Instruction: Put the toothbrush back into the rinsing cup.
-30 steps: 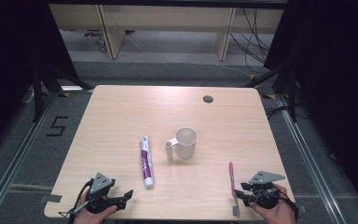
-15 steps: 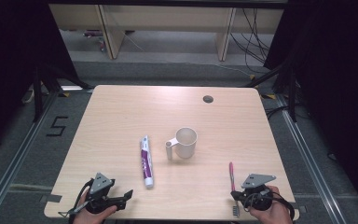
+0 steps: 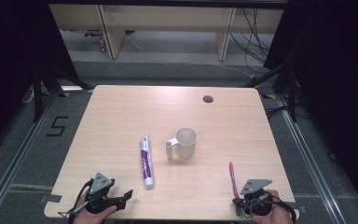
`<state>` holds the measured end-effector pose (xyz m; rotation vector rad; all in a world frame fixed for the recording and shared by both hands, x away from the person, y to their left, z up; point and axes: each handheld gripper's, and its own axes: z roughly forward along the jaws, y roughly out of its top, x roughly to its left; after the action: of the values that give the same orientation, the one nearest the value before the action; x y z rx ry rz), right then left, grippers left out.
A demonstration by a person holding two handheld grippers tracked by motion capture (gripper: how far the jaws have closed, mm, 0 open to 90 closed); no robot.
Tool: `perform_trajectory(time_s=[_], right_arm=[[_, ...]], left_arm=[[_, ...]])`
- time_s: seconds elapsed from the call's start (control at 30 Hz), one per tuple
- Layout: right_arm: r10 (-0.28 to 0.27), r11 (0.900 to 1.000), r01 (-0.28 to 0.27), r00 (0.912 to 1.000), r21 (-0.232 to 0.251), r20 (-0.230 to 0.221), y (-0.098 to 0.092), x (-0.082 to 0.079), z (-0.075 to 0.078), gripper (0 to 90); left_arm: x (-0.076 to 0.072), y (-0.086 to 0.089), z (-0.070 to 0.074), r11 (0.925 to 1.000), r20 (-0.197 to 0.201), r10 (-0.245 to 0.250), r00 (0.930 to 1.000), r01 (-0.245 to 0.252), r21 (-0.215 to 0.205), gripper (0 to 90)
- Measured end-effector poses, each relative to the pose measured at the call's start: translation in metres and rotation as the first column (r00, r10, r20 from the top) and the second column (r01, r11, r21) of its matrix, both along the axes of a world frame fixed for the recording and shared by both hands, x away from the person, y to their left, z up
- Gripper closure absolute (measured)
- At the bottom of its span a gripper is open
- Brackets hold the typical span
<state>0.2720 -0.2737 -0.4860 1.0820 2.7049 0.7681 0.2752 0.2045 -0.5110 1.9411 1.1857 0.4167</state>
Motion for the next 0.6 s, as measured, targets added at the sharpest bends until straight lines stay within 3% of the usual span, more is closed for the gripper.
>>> perform_trajectory(time_s=[0.03,0.07,0.13,0.2,0.3,0.6], right_arm=[[0.011,1.000,-0.011,0.9999,-0.013,-0.007,-0.003,0.002,0.002,90.0],[0.009,1.000,-0.008,0.9997,-0.020,0.025,-0.004,0.002,0.000,90.0],[-0.020,0.999,0.021,0.9997,-0.028,0.017,-0.010,0.002,0.003,90.0],[0.004,0.999,-0.003,0.9996,-0.040,0.030,-0.017,0.006,0.004,90.0],[-0.030,0.997,0.031,0.9994,-0.067,0.016,-0.025,0.007,0.004,90.0],[-0.080,0.991,0.084,0.9960,-0.105,0.038,-0.056,0.026,0.004,90.0]], left_arm=[[0.000,0.000,0.000,1.0000,-0.001,0.002,1.0000,-0.002,0.002,17.5],[0.000,0.000,0.000,1.0000,0.002,0.000,1.0000,0.000,-0.001,17.5],[0.000,0.000,0.000,1.0000,0.000,0.002,1.0000,-0.002,0.002,17.5],[0.000,0.000,0.000,1.0000,-0.001,0.002,1.0000,-0.002,0.002,17.5],[0.000,0.000,0.000,1.0000,-0.003,0.005,1.0000,-0.005,0.008,17.6],[0.001,-0.001,-0.002,1.0000,0.000,-0.002,1.0000,0.002,0.000,17.5]])
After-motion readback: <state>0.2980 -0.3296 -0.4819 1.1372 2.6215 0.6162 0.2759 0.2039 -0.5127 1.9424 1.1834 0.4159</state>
